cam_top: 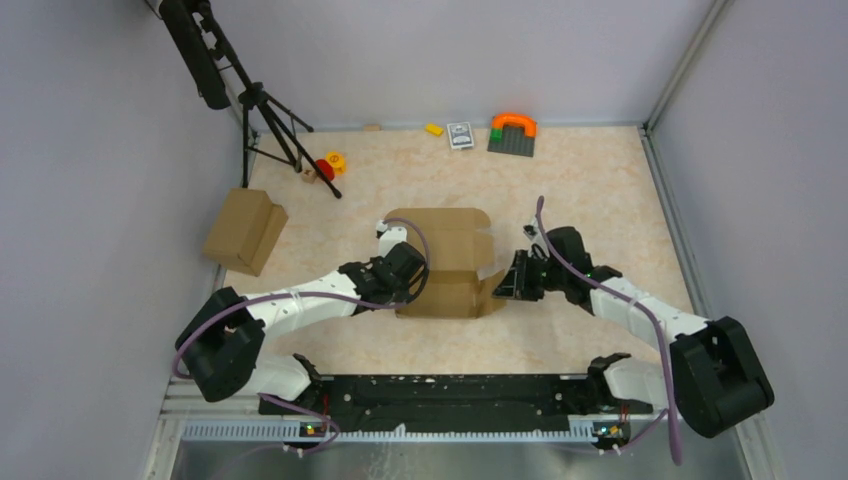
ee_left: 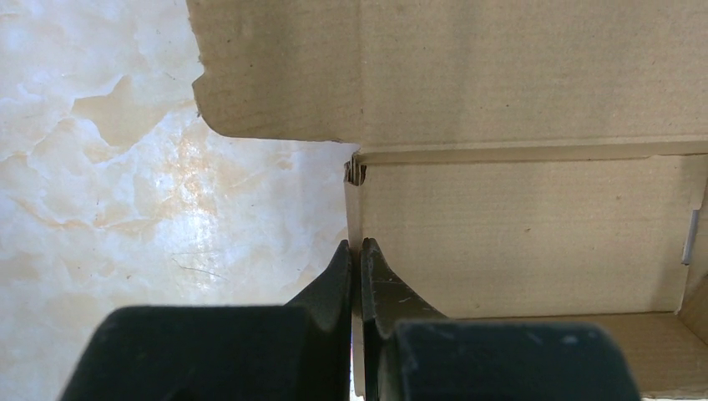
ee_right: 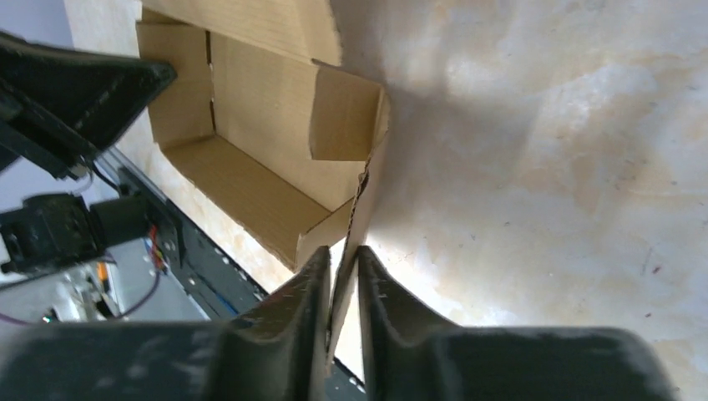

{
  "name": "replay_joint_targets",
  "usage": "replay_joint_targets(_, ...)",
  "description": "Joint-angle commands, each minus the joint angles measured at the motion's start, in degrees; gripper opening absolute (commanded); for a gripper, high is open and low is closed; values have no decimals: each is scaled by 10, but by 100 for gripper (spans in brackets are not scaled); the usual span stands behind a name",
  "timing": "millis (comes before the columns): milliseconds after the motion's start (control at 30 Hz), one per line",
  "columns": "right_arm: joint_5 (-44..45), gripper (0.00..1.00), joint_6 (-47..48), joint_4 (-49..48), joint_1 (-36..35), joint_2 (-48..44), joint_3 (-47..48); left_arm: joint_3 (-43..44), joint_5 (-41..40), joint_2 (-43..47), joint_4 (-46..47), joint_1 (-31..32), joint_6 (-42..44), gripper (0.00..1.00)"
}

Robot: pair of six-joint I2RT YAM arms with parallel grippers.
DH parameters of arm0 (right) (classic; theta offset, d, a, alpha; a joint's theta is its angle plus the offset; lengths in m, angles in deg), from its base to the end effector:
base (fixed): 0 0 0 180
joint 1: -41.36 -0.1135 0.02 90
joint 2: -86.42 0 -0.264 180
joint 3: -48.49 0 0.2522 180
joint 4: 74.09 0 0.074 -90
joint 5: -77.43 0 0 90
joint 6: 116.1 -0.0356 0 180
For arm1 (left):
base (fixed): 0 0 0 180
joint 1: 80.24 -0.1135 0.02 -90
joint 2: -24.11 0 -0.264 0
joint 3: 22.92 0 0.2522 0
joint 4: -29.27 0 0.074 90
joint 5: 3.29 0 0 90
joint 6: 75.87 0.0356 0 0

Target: Fold the paper box

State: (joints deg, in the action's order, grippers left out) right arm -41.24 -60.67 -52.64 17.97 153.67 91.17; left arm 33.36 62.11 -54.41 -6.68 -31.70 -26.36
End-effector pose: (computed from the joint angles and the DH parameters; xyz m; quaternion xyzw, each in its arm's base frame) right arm 0.1955 0.1032 0.1764 -0.0048 0.9031 0.3766 0.2061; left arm 0.1812 -0.1828 0.1864 0.0077 0.9414 -0.0416 0.3346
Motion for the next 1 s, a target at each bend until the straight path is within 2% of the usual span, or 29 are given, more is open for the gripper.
replay_joint_targets(0, -11, 27, 12, -20, -28, 20, 37, 10, 1, 4, 9, 3, 3, 0)
replay_joint_targets(233, -33, 36, -8, -63, -32, 35, 32, 2, 4, 14, 5, 3, -1, 0)
replay_joint_targets(433, -66, 58, -11, -94, -41, 34, 33, 4, 9, 14, 5, 4, 0, 0)
replay_joint_targets(500, -71, 62, -10, -97, -42, 33, 33, 6, 9, 14, 6, 4, 0, 0)
replay_joint_targets(967, -107, 68, -14, -136, -54, 74, 44, 8, 12, 12, 8, 6, -2, 0)
